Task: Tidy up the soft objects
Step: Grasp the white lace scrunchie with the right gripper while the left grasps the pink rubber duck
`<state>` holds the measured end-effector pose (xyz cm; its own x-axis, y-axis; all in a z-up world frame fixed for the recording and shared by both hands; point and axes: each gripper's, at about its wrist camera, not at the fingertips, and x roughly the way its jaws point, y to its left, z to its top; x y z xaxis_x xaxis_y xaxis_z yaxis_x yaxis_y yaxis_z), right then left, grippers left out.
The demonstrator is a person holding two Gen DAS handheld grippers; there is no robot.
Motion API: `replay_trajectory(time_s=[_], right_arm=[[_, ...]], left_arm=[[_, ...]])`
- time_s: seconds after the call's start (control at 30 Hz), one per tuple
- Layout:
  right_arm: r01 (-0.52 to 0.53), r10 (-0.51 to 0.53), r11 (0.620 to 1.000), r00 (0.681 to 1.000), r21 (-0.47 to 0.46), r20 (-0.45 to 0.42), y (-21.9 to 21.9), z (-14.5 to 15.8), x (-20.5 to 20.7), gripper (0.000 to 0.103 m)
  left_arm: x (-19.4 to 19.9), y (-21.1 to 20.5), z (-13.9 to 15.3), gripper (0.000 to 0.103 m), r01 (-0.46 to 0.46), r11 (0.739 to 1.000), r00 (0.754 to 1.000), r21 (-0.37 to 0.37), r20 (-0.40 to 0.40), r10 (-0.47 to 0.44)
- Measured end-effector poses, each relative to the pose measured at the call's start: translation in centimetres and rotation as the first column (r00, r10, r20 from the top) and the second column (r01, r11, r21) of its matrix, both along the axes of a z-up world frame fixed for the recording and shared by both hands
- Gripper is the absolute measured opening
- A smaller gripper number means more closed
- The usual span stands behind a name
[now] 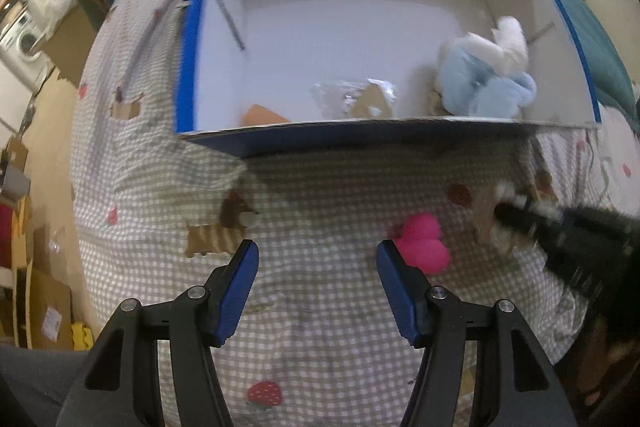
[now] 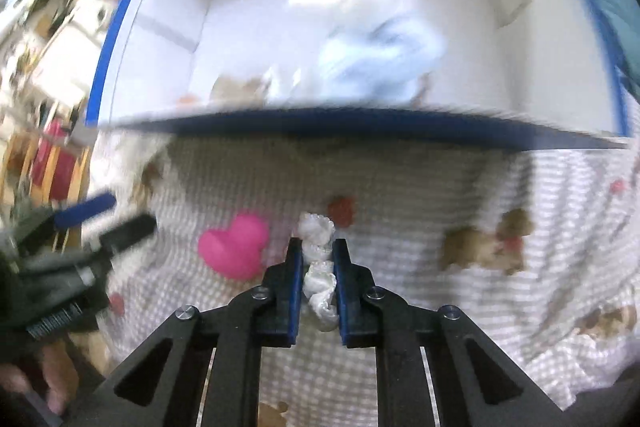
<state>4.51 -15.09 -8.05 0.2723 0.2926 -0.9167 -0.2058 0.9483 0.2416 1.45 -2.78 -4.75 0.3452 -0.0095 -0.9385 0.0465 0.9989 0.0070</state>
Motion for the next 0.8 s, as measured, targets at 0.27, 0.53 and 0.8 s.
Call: replay_trajectory(time_s=[0.27, 0.53, 0.8], right_arm=[[0.160, -0.162, 0.985, 0.986, 0.068, 0.030, -4.4, 1.6, 1.2, 0.016], [0.178, -0.181, 0.979, 0.983, 0.098, 0.022, -5.7, 2.2, 1.4, 0.016], [0.184, -0.187, 0.977, 0.982, 0.112, 0.016, -5.2, 1.7, 1.9, 0.016]], left_arm=[[0.4, -5.4, -1.2, 0.058, 0.142, 0.990, 0.988, 0.015, -0.056, -0.141], [2.6, -7.0, -4.1, 0.058, 0.114, 0.993, 0.987, 0.036, -0.121, -0.109], [3.9, -7.7, -5.2, 0.058, 0.091, 0.994, 0.990, 0.058, -0.115, -0.083]])
